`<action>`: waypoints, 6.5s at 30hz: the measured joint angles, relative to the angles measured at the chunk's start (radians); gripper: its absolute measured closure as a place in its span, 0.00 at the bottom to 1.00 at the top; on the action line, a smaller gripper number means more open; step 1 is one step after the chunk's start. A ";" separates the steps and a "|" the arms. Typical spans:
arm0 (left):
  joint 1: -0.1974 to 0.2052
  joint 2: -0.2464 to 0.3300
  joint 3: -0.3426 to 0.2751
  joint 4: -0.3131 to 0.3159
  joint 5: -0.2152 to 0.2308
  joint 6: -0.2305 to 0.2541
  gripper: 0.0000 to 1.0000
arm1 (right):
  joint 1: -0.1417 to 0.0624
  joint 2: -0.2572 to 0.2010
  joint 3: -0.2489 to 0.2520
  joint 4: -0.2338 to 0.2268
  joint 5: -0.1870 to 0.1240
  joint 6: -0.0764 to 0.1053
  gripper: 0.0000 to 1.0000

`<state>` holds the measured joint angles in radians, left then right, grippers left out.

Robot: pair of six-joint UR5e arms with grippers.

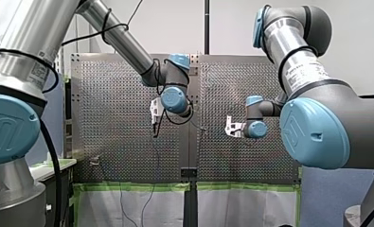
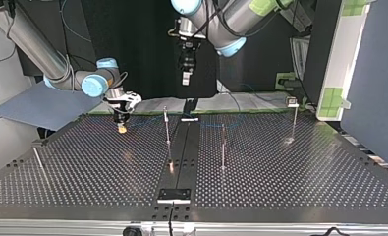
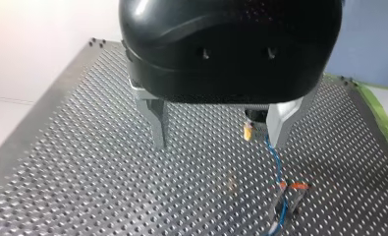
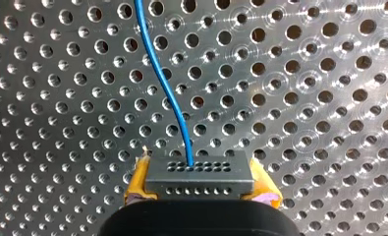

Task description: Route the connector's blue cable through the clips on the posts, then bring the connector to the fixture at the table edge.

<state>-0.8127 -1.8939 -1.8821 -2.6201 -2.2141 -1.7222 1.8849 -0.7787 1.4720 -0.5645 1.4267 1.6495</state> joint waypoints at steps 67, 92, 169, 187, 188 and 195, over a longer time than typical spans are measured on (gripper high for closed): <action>0.134 0.335 -0.453 0.384 0.250 -0.123 0.00 | 0.017 0.002 0.000 0.007 -0.017 0.001 1.00; 0.255 0.198 -0.488 0.444 0.272 -0.103 0.00 | 0.021 0.001 0.000 0.005 -0.015 -0.003 1.00; 0.297 0.197 -0.525 0.446 0.235 -0.025 0.00 | -0.186 -0.532 0.238 -0.080 0.275 -0.002 1.00; 0.300 0.197 -0.525 0.435 0.235 -0.021 0.00 | -0.218 -0.443 0.237 -0.045 0.174 -0.013 1.00; 0.300 0.197 -0.525 0.435 0.235 -0.019 0.00 | -0.221 -0.442 0.237 -0.044 0.166 -0.012 1.00; 0.301 0.197 -0.526 0.434 0.227 -0.002 0.00 | -0.248 -0.438 0.235 -0.039 0.103 -0.001 1.00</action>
<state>-0.5117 -1.6970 -2.4079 -2.1865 -1.9868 -1.7242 1.6371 -1.2167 1.7072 -0.6037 1.5292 1.6483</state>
